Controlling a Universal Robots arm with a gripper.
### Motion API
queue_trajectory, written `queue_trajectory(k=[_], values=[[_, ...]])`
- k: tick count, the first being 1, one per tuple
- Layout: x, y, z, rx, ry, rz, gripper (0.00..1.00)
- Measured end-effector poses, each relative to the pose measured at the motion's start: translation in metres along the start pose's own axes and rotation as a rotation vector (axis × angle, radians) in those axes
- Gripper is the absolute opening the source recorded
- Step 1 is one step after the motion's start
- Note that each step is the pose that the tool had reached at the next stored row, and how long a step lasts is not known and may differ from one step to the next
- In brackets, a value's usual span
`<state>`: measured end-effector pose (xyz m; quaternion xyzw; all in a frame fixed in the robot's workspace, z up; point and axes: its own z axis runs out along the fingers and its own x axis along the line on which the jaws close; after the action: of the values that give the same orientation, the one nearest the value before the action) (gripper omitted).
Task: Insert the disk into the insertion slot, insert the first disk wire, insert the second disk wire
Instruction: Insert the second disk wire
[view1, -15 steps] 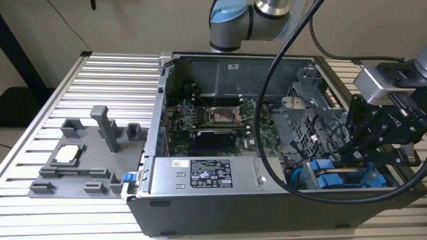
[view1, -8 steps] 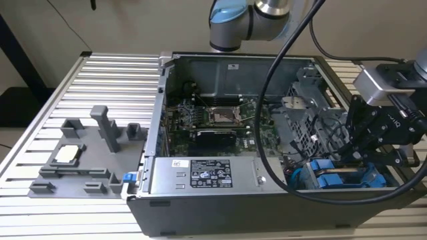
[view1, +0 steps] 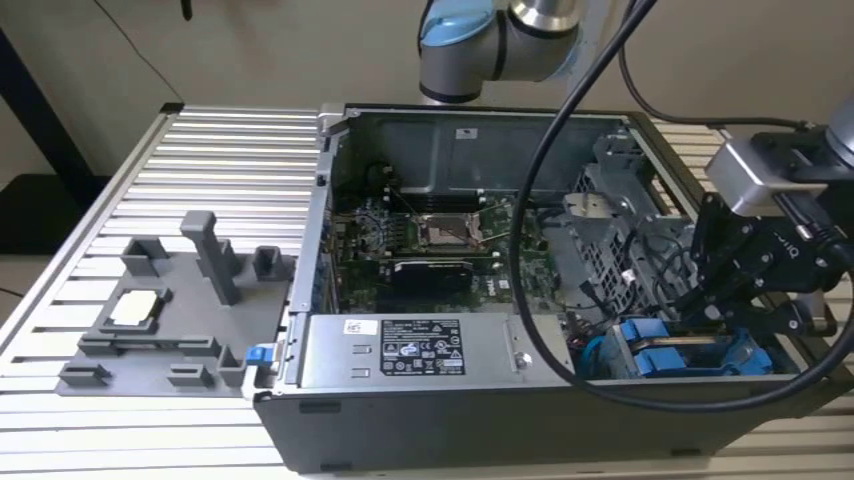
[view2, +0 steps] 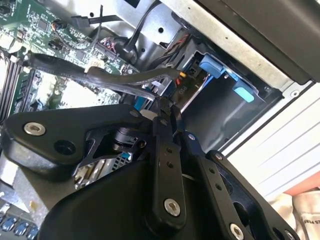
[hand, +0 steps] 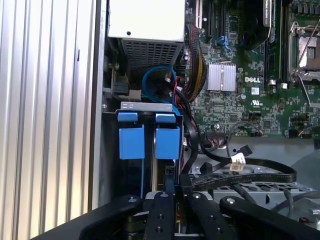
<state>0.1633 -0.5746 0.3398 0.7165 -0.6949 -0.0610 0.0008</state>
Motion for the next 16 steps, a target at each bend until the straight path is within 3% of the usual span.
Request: queue_trajectory(k=[10,11,16], values=[[0.002,-0.0003,0.0038,-0.0009,-0.0002,0.0,0.17],[0.0024,-0.0005,0.0036,-0.0034,-0.0002,0.001,0.24],[0.003,-0.0003,-0.0047,-0.0226,-0.0013,0.007,0.24]])
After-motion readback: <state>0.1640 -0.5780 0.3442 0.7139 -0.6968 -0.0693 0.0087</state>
